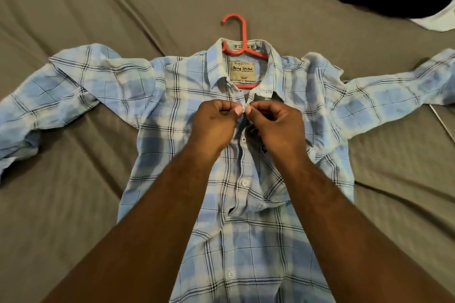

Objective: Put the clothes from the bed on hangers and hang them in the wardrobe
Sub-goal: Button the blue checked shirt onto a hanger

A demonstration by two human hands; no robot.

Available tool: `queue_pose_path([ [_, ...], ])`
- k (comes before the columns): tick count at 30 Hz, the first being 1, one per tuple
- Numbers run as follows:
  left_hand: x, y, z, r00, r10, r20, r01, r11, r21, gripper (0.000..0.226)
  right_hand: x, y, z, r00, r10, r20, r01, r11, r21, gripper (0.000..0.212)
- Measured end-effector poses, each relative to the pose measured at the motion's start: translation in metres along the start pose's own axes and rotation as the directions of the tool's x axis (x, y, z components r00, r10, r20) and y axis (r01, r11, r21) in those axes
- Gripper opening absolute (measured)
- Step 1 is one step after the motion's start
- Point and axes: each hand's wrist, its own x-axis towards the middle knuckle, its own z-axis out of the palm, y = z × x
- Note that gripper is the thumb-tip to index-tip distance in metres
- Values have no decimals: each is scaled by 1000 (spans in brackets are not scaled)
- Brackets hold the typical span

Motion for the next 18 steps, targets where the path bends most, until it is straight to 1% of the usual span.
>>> queue_pose_path([
  [5,1,-4,1,999,5,-42,-4,1000,24,5,1,5,2,994,55,94,-65,992,109,9],
  [8,1,-6,-1,999,8,-53,-7,1000,25,4,2,10,2,991,71,114,-85,988,128,11],
  [12,2,-8,-4,999,17,-33,-16,1000,14,4,1,13,-1,986,79,145,-104,979,174,11],
  [15,3,-12,-7,1000,26,-7,-26,999,19,11,0,10,-1,981,77,180,-117,967,226,11],
  [18,4,-14,-11,999,32,12,-32,999,8,14,-1,8,-1,979,76,189,-118,967,224,10],
])
